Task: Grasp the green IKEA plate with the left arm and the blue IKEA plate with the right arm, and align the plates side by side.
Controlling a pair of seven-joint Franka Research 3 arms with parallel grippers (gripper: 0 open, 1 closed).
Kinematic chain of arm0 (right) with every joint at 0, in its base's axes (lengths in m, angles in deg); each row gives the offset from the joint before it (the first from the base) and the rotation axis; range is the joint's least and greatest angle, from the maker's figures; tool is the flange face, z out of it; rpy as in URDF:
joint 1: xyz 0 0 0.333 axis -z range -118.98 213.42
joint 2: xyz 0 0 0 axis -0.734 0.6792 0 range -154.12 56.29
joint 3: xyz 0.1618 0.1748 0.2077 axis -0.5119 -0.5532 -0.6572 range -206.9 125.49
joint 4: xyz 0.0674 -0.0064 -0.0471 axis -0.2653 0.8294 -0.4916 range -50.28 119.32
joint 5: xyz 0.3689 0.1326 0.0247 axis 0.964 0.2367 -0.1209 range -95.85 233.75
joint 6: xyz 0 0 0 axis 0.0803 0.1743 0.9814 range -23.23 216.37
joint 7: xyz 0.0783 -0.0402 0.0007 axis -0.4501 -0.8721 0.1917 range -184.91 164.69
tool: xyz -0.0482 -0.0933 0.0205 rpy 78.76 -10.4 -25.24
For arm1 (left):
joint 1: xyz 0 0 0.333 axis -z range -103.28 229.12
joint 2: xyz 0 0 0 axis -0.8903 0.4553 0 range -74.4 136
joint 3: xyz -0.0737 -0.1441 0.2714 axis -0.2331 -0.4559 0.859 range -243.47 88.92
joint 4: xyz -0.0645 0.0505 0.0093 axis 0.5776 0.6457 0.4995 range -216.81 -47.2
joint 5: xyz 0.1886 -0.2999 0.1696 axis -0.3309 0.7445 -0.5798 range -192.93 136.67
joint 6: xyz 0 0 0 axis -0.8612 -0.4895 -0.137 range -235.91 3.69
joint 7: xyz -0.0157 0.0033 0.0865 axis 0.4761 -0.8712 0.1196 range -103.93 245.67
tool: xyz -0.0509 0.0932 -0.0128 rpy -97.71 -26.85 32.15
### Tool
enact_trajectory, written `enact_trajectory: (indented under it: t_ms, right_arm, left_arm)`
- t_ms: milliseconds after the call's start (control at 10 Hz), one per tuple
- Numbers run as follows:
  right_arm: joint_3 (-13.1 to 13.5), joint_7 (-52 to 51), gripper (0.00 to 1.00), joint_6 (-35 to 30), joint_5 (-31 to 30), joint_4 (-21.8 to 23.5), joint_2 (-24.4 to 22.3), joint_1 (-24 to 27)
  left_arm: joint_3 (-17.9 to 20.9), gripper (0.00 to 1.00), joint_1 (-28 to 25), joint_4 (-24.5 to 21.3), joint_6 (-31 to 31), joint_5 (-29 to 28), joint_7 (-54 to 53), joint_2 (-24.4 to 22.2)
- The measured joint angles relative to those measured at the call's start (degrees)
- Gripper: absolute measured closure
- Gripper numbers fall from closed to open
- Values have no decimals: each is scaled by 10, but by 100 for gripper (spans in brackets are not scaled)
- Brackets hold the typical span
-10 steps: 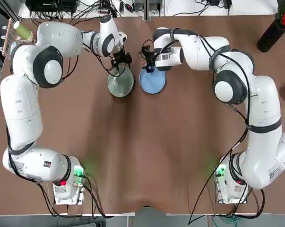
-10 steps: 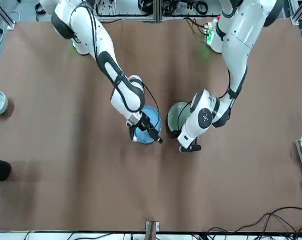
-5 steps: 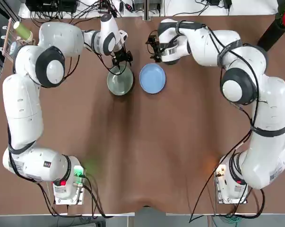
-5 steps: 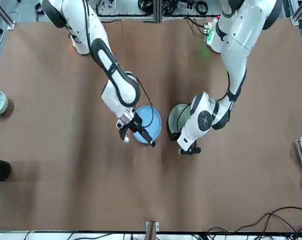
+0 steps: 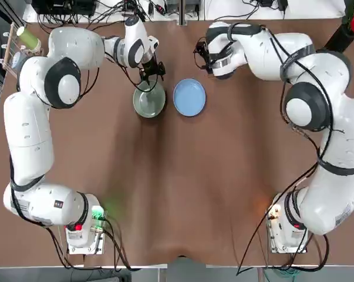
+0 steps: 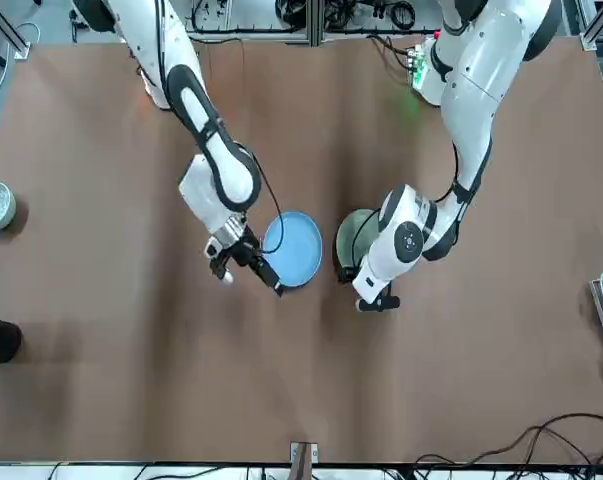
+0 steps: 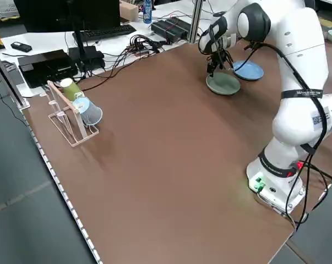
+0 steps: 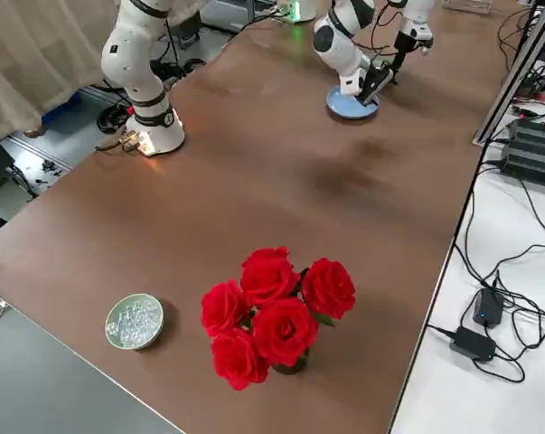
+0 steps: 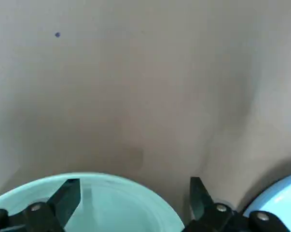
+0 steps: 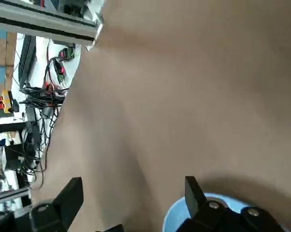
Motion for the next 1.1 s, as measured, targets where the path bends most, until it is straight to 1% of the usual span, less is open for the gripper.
enact_trajectory:
  t_ms: [100, 200, 500, 700, 800, 900, 1000, 1100]
  right_arm:
    - [2, -3, 6, -4, -29, 22, -24, 21]
    - [2, -14, 5, -22, -62, 46, -48, 50]
    - [2, -65, 5, -101, -173, 114, -123, 124]
    - [3, -110, 5, -144, -295, 163, -169, 176]
    - [4, -132, 4, -196, -360, 178, -192, 213]
    - [5, -145, 4, -247, -440, 182, -216, 254]
    - [7, -148, 2, -284, -522, 180, -239, 289]
    - [12, -150, 0, -324, -595, 177, -264, 314]
  left_arm:
    - [0, 0, 0, 2, 0, 0, 0, 1]
    - [0, 0, 0, 5, 0, 0, 0, 1]
    - [12, 0, 11, 9, 0, 0, 0, 3]
    - [15, 0, 15, 9, 0, 0, 3, 4]
    - [15, 0, 18, 9, 0, 0, 11, 4]
    - [15, 0, 22, 9, 5, 0, 15, 5]
    - [15, 0, 24, 9, 17, 0, 19, 5]
    - [15, 0, 26, 9, 27, 0, 20, 5]
